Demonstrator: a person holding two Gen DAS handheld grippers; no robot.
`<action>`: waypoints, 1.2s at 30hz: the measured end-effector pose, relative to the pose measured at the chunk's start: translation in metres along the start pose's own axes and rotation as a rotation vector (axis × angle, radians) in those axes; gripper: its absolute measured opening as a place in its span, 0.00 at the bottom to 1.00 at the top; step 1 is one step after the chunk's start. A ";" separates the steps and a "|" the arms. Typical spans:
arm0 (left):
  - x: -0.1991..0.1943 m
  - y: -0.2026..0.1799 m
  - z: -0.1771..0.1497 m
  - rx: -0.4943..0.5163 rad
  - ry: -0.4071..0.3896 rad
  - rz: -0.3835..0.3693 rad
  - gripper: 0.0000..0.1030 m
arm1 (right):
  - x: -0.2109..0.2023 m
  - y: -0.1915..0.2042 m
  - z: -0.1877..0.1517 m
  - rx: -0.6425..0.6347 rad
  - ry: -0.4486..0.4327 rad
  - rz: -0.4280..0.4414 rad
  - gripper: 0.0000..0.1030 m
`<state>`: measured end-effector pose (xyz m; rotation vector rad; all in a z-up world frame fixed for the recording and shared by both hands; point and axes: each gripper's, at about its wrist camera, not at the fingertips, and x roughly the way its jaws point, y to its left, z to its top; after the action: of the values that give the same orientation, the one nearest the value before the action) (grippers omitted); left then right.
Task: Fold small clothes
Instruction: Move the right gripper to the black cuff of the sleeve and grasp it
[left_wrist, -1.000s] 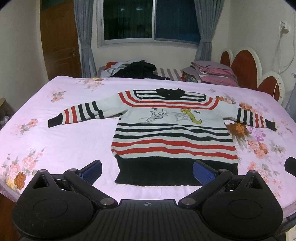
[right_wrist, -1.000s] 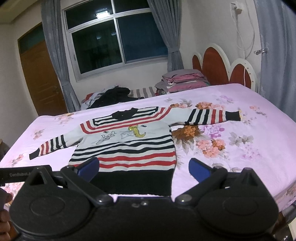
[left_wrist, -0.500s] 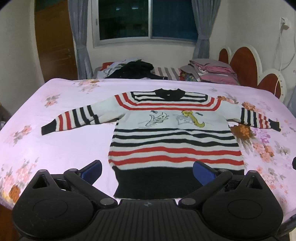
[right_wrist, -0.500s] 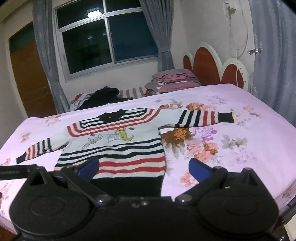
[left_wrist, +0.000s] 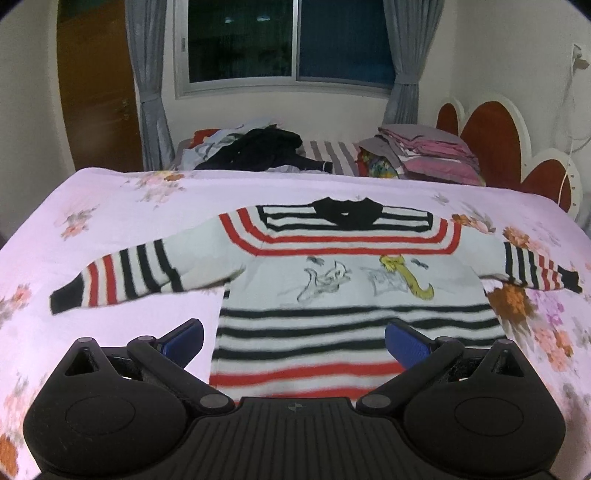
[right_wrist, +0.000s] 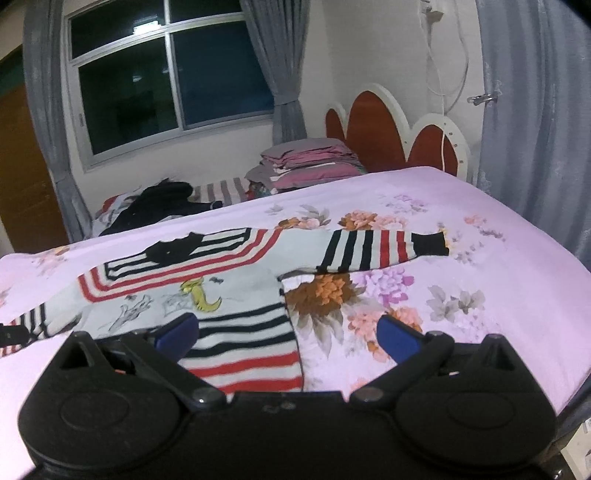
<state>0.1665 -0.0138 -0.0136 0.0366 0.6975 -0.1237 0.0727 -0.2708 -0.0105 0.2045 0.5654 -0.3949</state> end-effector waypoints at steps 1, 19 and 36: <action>0.007 0.000 0.004 -0.001 -0.001 -0.002 1.00 | 0.006 0.000 0.003 0.003 -0.002 -0.002 1.00; 0.126 -0.044 0.044 -0.072 0.060 0.047 1.00 | 0.180 -0.118 0.056 0.101 0.066 -0.162 0.93; 0.183 -0.077 0.069 -0.034 0.103 0.122 1.00 | 0.328 -0.224 0.062 0.293 0.223 -0.243 0.83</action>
<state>0.3391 -0.1141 -0.0777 0.0529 0.7981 0.0074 0.2621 -0.5923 -0.1603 0.4676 0.7544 -0.6977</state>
